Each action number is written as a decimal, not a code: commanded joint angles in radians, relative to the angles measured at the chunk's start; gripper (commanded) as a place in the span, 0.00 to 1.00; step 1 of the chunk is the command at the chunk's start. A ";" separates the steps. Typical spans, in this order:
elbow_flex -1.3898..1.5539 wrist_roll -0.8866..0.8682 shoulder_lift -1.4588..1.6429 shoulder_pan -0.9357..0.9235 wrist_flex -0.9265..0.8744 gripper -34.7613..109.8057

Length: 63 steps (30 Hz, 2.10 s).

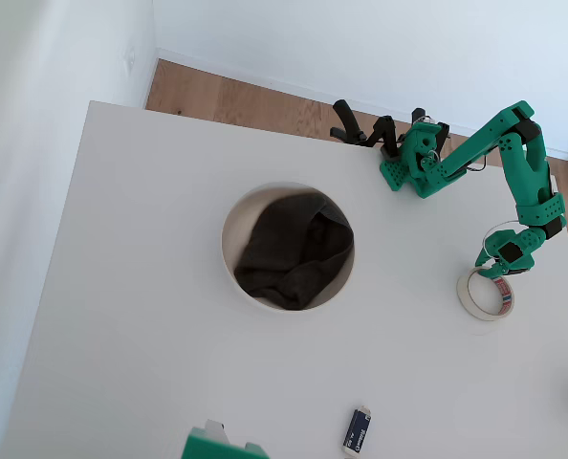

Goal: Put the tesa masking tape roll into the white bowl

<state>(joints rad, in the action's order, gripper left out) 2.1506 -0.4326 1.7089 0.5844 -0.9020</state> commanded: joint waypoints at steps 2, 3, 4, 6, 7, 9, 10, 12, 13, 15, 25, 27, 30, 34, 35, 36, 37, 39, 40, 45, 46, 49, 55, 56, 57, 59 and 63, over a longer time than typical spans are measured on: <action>-0.046 0.002 0.044 0.012 0.009 0.18; -0.046 0.006 0.071 0.006 0.003 0.18; -0.046 0.014 0.107 -0.005 -0.011 0.18; -0.046 0.032 0.221 -0.041 -0.061 0.18; -0.048 0.046 0.288 -0.069 -0.092 0.18; -0.051 0.080 0.437 -0.138 -0.150 0.18; -0.061 0.100 0.500 -0.178 -0.184 0.18; -0.106 0.132 0.591 -0.265 -0.259 0.18; -0.129 0.147 0.632 -0.311 -0.291 0.18; -0.172 0.179 0.723 -0.405 -0.353 0.18; -0.293 0.319 0.934 -1.049 -0.382 0.18; -0.288 0.336 0.871 -1.180 -0.336 0.18; -0.290 0.354 0.715 -1.358 -0.206 0.18; -0.314 0.377 0.474 -1.519 0.002 0.18; -0.336 0.379 0.413 -1.548 0.028 0.18; -0.357 0.382 0.353 -1.572 0.049 0.18; -0.374 0.388 0.301 -1.591 0.071 0.18; -0.383 0.405 0.215 -1.618 0.123 0.18; -0.383 0.411 0.175 -1.628 0.149 0.18; -0.383 0.445 -0.014 -1.641 0.235 0.18; -0.383 0.451 -0.041 -1.638 0.250 0.18; -0.394 0.459 -0.084 -1.628 0.278 0.18; -0.419 0.428 -0.086 -1.614 0.245 0.33; -0.419 0.428 -0.087 -1.612 0.244 0.35; -0.419 0.428 -0.091 -1.609 0.244 0.35; -0.420 0.425 -0.094 -1.609 0.244 0.36; -0.430 0.402 -0.084 -1.608 0.239 0.28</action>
<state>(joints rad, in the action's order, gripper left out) 1.7994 -0.0015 1.5739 -1.0186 -0.6535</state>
